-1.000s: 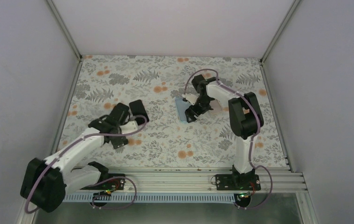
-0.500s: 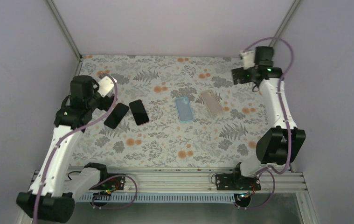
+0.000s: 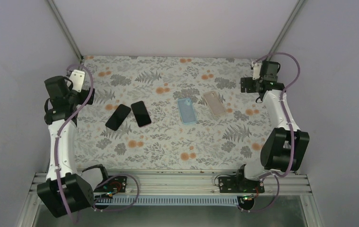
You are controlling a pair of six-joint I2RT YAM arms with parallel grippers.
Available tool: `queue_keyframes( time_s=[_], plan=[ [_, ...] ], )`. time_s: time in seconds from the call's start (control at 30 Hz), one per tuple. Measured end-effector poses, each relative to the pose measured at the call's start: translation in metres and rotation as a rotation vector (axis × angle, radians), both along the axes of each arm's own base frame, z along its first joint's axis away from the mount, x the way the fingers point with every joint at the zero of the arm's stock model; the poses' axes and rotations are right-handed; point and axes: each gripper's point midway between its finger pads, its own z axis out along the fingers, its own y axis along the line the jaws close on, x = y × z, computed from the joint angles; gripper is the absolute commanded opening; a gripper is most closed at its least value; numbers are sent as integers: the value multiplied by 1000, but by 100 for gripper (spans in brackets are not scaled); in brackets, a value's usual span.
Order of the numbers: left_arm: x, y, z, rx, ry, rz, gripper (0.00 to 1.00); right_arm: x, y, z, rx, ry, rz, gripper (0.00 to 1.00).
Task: Take the phone out of the phone case
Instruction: Reset both arms
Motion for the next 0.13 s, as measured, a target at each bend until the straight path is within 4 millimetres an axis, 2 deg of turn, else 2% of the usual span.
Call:
queue_keyframes(
  time_s=[0.13],
  plan=[
    [-8,-3,-6,-14,-17,7,100,-1,1,-9,1,-10,4,100]
  ],
)
